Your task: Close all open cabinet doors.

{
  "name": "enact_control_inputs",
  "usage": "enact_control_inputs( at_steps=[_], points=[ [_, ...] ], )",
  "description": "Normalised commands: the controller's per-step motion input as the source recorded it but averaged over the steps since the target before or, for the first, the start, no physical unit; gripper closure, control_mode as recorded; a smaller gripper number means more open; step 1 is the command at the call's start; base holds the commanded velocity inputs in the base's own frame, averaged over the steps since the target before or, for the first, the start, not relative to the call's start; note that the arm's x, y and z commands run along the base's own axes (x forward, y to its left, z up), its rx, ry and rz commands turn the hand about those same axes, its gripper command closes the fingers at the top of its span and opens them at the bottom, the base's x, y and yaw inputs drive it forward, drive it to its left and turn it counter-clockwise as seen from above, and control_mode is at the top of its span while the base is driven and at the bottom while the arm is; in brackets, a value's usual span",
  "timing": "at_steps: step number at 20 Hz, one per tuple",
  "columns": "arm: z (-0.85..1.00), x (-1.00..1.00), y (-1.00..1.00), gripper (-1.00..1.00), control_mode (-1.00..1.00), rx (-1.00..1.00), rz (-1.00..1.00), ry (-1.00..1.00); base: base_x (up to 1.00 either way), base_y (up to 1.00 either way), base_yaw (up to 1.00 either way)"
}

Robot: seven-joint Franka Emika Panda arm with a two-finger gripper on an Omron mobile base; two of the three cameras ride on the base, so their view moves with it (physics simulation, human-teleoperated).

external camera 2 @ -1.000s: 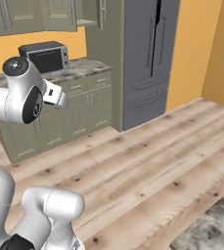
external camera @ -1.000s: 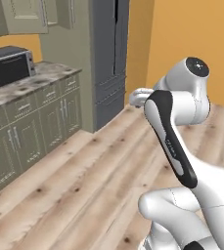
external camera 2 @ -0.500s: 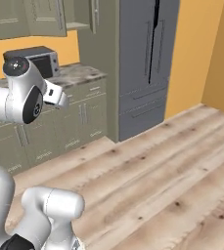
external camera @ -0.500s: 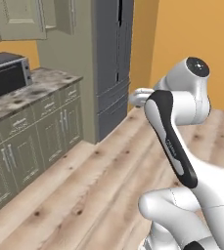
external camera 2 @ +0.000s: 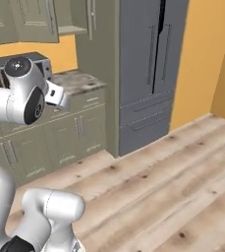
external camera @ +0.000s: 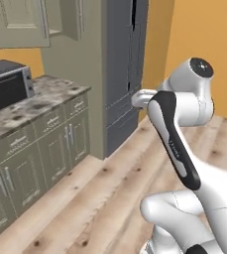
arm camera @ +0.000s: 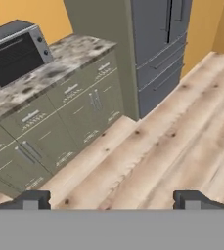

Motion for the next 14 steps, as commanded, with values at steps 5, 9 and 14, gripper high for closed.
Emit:
enact_control_inputs(
  at_steps=[5,9,14],
  points=[
    [0.0,0.0,0.0,-1.0,1.0,0.0,0.0,0.0,0.74,0.0,0.35],
    [0.0,0.0,0.0,-1.0,1.0,0.0,0.0,0.0,0.67,0.0,0.44],
    [0.0,0.0,0.0,-1.0,1.0,0.0,0.0,0.0,0.57,-0.03,0.52]
  ],
)
